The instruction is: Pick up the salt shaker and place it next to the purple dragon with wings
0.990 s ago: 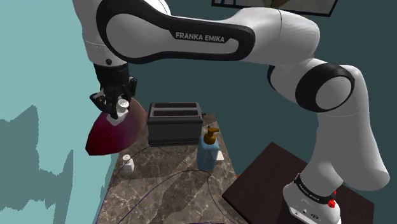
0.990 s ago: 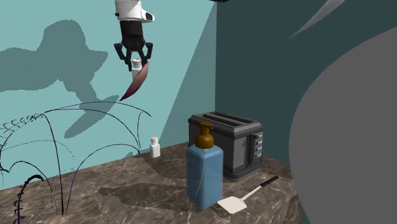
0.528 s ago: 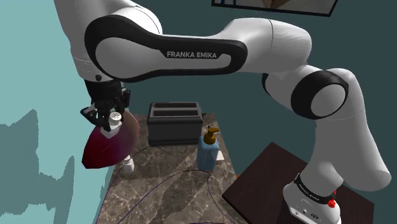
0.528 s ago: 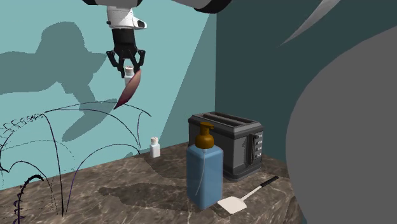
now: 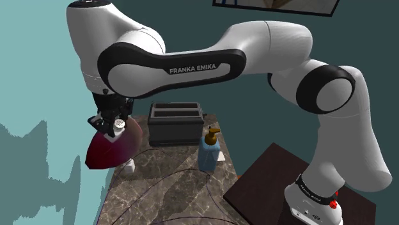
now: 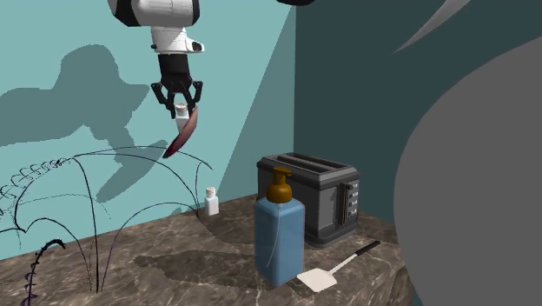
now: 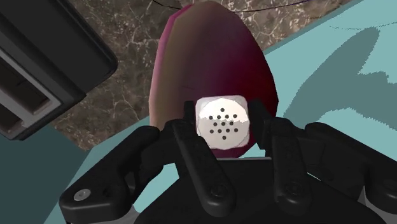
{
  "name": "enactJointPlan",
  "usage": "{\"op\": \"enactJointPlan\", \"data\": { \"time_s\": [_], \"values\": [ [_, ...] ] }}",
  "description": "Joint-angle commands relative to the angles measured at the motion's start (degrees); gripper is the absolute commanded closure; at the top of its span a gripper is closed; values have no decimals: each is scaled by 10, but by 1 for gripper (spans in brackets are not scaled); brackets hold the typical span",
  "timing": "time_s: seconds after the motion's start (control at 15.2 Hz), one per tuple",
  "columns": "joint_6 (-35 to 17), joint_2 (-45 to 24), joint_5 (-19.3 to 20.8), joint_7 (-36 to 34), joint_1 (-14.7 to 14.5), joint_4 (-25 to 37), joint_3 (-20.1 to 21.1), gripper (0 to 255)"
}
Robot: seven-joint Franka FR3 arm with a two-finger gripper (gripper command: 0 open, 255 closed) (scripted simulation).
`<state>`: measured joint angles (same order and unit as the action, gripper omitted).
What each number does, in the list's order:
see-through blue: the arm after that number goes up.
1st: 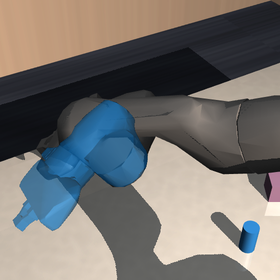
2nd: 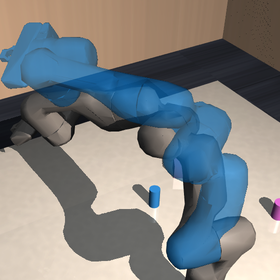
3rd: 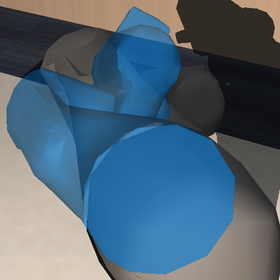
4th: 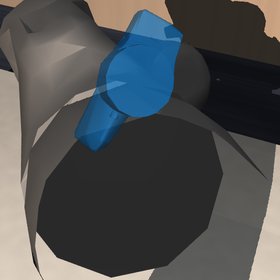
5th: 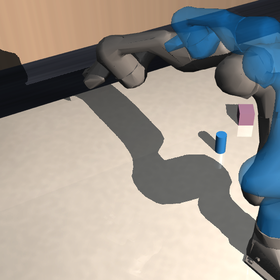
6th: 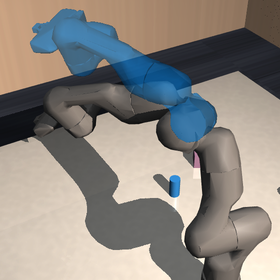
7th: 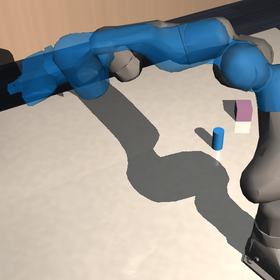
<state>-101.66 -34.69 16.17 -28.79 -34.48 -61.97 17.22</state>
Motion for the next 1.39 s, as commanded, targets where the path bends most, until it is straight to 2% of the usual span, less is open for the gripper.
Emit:
{"op": "enactJointPlan", "data": {
  "time_s": [0.0, 0.53, 1.32],
  "values": [
    [-17, 2, -6, -4, 1, -30, 5, 255],
    [-77, 1, 4, -17, 15, -92, 14, 255],
    [-152, -23, 40, -43, 44, -154, 44, 255]
  ]
}}
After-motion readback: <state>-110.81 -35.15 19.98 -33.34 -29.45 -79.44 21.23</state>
